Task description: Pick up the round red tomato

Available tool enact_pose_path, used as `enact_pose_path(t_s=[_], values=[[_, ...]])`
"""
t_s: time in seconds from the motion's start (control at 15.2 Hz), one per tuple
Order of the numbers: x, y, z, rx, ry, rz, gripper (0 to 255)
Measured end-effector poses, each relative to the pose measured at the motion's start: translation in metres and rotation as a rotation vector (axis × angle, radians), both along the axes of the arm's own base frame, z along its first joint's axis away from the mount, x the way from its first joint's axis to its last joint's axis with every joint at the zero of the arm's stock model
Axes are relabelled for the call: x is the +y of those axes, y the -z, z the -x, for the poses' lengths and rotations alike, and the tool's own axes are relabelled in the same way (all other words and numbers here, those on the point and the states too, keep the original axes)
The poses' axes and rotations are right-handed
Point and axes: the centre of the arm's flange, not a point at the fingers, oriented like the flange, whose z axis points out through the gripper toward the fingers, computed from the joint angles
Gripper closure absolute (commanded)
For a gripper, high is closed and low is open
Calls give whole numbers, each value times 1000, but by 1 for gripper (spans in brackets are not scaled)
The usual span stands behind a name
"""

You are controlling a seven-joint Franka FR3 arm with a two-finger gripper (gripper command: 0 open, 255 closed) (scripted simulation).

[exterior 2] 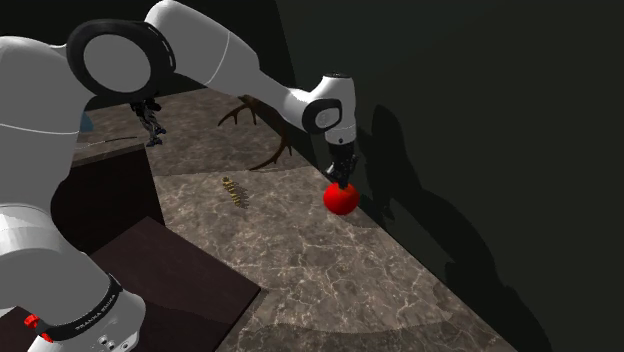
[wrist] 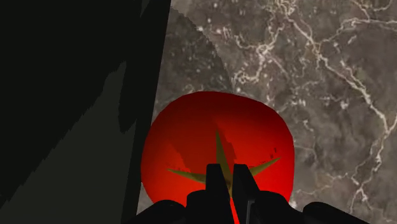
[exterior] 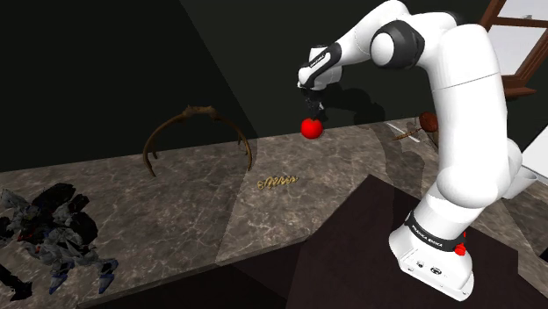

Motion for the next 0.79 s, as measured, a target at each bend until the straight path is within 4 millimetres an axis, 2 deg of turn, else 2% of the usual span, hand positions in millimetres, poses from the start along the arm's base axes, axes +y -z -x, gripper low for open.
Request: enact_pose_path(t_s=[0.79], values=[[1, -63, 0, 0, 0, 0, 255]])
